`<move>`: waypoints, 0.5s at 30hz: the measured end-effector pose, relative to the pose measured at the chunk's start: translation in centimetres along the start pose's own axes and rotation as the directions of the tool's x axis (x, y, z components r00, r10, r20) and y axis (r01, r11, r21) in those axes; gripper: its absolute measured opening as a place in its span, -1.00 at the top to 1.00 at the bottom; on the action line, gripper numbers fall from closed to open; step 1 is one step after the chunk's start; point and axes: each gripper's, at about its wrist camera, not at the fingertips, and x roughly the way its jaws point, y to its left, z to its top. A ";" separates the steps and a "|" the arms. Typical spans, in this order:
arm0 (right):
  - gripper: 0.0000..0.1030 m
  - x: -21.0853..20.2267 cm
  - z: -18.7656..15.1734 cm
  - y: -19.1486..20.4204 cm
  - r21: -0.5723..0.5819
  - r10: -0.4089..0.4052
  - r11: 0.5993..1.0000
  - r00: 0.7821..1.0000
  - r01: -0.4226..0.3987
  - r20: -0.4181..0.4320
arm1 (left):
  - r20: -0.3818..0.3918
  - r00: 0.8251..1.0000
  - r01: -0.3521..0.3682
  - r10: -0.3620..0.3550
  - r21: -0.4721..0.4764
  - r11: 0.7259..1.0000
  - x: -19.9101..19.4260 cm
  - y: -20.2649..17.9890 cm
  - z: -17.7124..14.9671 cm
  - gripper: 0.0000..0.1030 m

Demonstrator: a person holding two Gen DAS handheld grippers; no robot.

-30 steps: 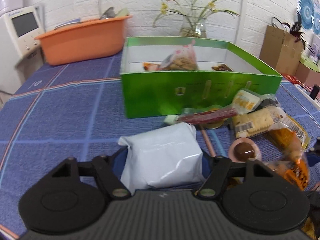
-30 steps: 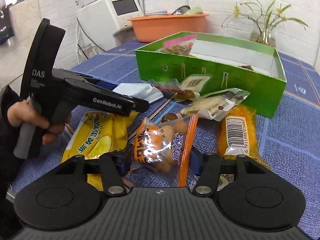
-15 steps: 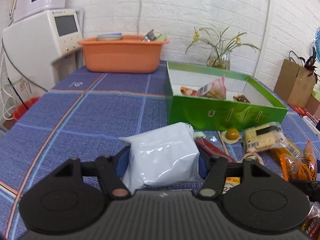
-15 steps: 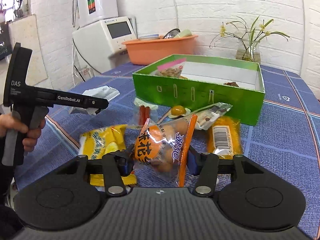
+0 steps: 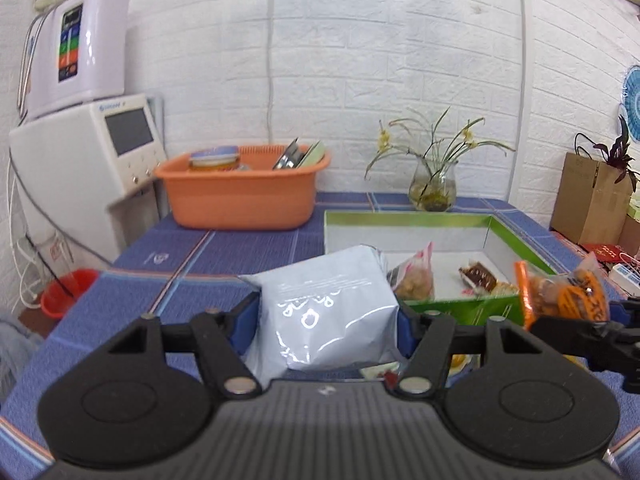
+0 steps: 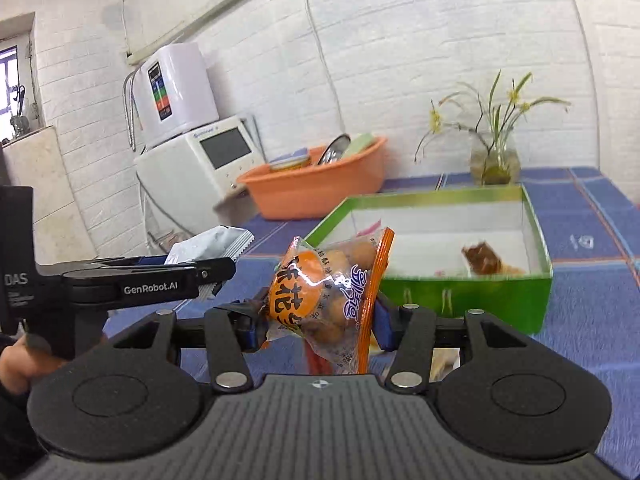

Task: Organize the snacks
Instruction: 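Lower both snacks into the green box and open both tools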

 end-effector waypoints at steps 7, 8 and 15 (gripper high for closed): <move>-0.65 -0.9 1.5 -2.6 0.017 -0.081 0.997 0.992 0.079 0.100 | -0.008 1.000 0.024 -0.024 0.058 0.998 2.2 -1.9 1.5 -0.25; -0.65 -1.3 1.5 -3.4 0.024 -0.108 0.994 0.988 0.106 0.112 | -0.013 1.000 0.028 -0.027 0.064 0.998 2.5 -2.1 1.5 -0.25; -0.65 -1.3 2.8 -7.6 0.203 -0.241 0.956 0.962 0.213 0.127 | -0.014 0.992 0.125 -0.124 0.080 0.989 6.1 -5.2 3.7 -0.25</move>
